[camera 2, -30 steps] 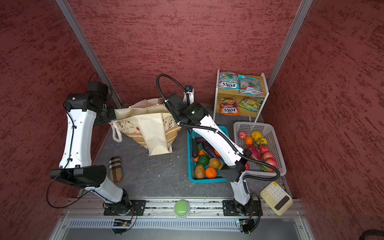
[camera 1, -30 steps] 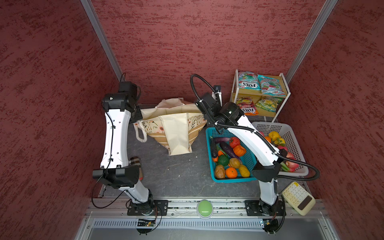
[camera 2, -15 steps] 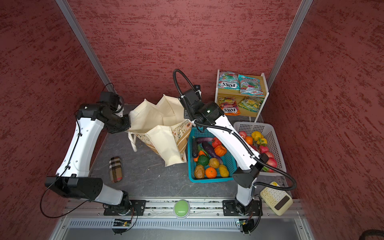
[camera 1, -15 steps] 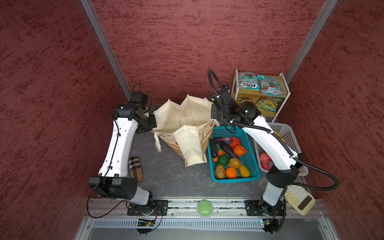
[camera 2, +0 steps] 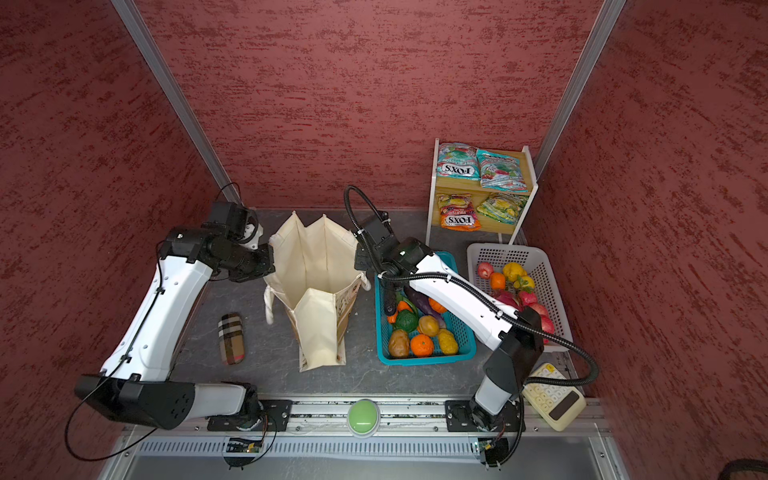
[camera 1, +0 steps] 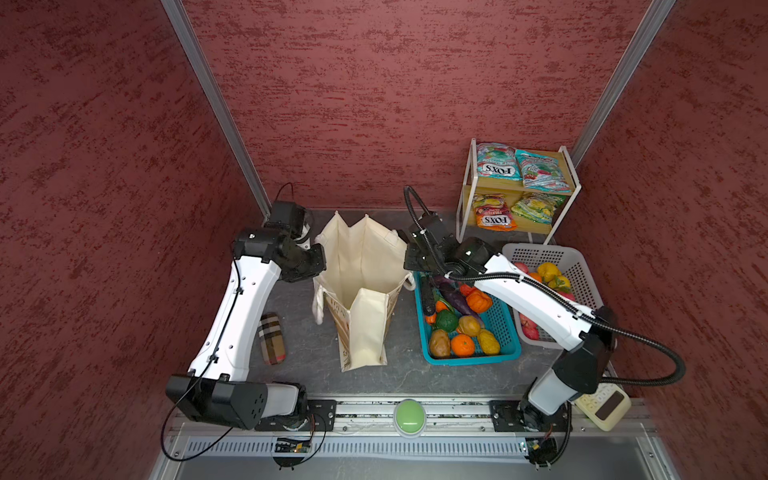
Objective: Place the food into the grocery bag and tie it
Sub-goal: 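Grasp the bag handles with both grippers and pull the bag open, then release the handle with the right gripper while the left gripper holds the bag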
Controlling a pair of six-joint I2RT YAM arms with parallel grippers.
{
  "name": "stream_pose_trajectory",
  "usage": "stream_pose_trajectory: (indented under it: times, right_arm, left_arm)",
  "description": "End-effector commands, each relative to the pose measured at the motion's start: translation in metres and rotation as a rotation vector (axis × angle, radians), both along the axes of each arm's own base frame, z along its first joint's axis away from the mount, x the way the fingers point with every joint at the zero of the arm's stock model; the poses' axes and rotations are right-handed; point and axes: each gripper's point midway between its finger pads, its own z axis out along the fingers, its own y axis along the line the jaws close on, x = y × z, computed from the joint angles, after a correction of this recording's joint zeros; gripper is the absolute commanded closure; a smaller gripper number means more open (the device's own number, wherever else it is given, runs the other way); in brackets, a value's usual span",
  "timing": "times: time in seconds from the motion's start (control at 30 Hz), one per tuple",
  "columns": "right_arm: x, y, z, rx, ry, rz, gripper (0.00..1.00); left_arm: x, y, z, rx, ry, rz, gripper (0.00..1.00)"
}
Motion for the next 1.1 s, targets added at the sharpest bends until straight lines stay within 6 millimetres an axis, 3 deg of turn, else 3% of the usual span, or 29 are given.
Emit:
stream_pose_trajectory:
  times: [0.0,0.17,0.23,0.3,0.43,0.57,0.7,0.8,1.07]
  right_arm:
    - [-0.002,0.005,0.029,0.119,-0.058,-0.014,1.00]
    - [-0.006,-0.001,0.041,0.158,-0.104,-0.024,1.00]
    - [-0.008,-0.003,0.046,0.169,-0.125,-0.020,1.00]
    - [-0.009,-0.004,0.044,0.175,-0.129,-0.018,1.00]
    - [-0.010,0.002,0.030,0.168,-0.095,0.002,1.00]
    - [-0.011,0.002,0.023,0.157,-0.082,0.005,1.00]
    - [-0.011,-0.002,0.026,0.136,-0.096,0.002,0.94]
    - [-0.010,-0.001,0.026,0.129,-0.094,0.013,0.80]
    - [-0.007,0.004,0.034,0.122,-0.106,0.029,0.55]
  left_arm:
    - [0.010,-0.008,0.006,-0.046,-0.059,-0.034,0.97]
    - [0.012,-0.011,0.012,-0.065,-0.090,-0.048,0.84]
    - [0.014,-0.012,0.011,-0.065,-0.093,-0.061,0.74]
    - [0.016,-0.011,0.008,-0.056,-0.096,-0.071,0.57]
    - [0.023,-0.004,-0.002,-0.025,-0.084,-0.066,0.53]
    - [0.026,-0.002,-0.008,-0.007,-0.076,-0.081,0.62]
    - [0.028,-0.002,-0.008,0.005,-0.086,-0.098,0.82]
    - [0.029,-0.006,-0.007,-0.005,-0.098,-0.117,0.99]
    - [0.029,-0.011,-0.010,0.013,-0.100,-0.155,1.00]
